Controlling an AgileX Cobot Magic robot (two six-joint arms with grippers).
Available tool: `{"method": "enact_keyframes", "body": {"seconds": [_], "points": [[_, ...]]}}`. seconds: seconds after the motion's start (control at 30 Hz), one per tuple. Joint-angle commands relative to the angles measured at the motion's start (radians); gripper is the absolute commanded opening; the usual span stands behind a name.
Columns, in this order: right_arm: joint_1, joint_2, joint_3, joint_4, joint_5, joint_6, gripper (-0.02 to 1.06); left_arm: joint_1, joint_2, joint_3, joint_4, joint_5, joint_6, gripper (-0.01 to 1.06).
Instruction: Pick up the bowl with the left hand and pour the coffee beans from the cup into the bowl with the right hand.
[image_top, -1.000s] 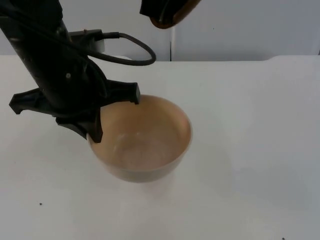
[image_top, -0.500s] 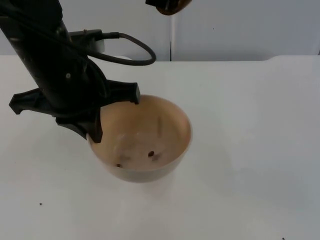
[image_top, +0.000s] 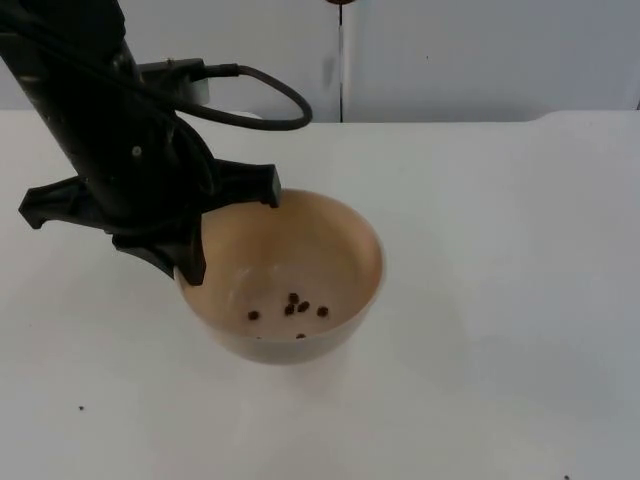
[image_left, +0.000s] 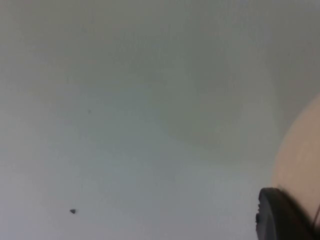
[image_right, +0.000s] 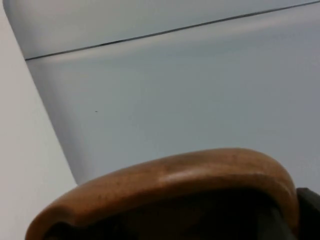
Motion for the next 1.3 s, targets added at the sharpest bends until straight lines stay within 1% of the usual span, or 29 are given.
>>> {"method": "enact_keyframes", "body": {"seconds": [0.0, 0.17, 0.43, 0.53, 0.67, 0.8, 0.93, 1.17, 1.27], "points": [[0.012, -0.003, 0.000, -0.043, -0.002, -0.001, 0.00, -0.002, -0.005, -0.005, -0.016, -0.005, -0.008, 0.00], [0.032, -0.003, 0.000, -0.080, -0.002, -0.001, 0.00, -0.002, -0.005, -0.005, -0.018, -0.005, -0.008, 0.00], [0.032, -0.003, 0.000, -0.114, -0.002, -0.008, 0.00, -0.002, -0.005, -0.005, -0.018, -0.003, -0.008, 0.00], [0.032, -0.003, 0.000, -0.147, -0.002, -0.008, 0.00, -0.002, -0.005, -0.005, -0.018, -0.003, -0.008, 0.00], [0.034, -0.003, 0.000, -0.150, -0.002, -0.008, 0.00, -0.002, -0.005, -0.005, -0.018, -0.003, -0.008, 0.00], [0.046, -0.003, 0.000, -0.177, -0.002, -0.028, 0.00, -0.002, -0.005, -0.005, -0.018, -0.003, -0.008, 0.00], [0.055, -0.003, 0.000, -0.169, -0.002, -0.057, 0.00, -0.002, -0.005, -0.005, -0.018, -0.003, -0.008, 0.00], [0.055, -0.003, 0.000, -0.168, -0.002, -0.073, 0.00, -0.002, -0.005, -0.005, -0.018, -0.003, -0.008, 0.00], [0.055, -0.003, 0.000, -0.168, -0.002, -0.098, 0.00, -0.002, -0.005, -0.005, -0.018, -0.003, -0.008, 0.00]]}}
